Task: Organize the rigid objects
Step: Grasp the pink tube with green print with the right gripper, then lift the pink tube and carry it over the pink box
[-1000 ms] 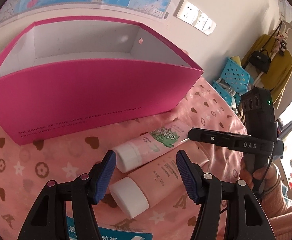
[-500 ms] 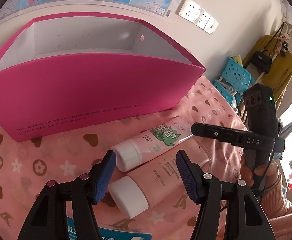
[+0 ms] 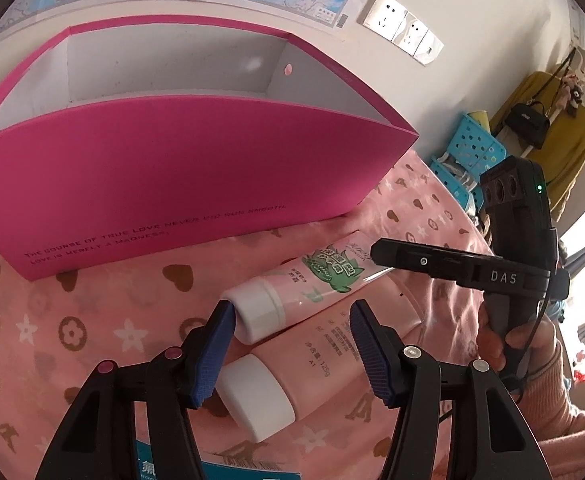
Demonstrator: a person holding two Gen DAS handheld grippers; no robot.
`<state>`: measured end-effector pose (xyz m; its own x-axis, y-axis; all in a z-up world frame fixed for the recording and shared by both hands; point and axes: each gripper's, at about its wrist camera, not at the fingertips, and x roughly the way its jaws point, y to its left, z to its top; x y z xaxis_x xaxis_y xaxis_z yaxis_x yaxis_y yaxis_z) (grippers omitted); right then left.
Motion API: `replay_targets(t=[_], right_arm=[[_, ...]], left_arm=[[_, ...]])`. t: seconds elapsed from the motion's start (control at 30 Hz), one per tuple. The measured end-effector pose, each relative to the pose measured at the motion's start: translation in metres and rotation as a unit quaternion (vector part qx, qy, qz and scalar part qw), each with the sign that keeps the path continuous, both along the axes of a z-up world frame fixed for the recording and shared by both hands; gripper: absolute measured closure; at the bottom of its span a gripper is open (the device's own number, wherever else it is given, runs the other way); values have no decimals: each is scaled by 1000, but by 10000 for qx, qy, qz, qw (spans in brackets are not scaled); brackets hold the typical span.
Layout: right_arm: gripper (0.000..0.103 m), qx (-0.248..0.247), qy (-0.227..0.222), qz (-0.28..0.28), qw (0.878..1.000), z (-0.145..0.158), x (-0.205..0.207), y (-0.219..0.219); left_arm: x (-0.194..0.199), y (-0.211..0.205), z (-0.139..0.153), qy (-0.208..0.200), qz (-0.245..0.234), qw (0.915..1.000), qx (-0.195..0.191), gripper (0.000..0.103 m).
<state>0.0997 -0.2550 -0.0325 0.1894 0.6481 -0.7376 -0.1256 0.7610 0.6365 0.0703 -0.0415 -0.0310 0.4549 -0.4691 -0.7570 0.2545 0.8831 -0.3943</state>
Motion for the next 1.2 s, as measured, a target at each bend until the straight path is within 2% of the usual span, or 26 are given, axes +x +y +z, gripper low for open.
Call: replay_targets(t=[0.5, 1.2], right_arm=[[52, -209, -183, 26, 9996, 8, -5, 7], [52, -382, -884, 20, 9953, 56, -12, 11]], left_arm=[[-3, 2, 7, -99, 25, 9999, -53, 43], [-16, 6, 40, -666, 61, 9978, -24, 43]])
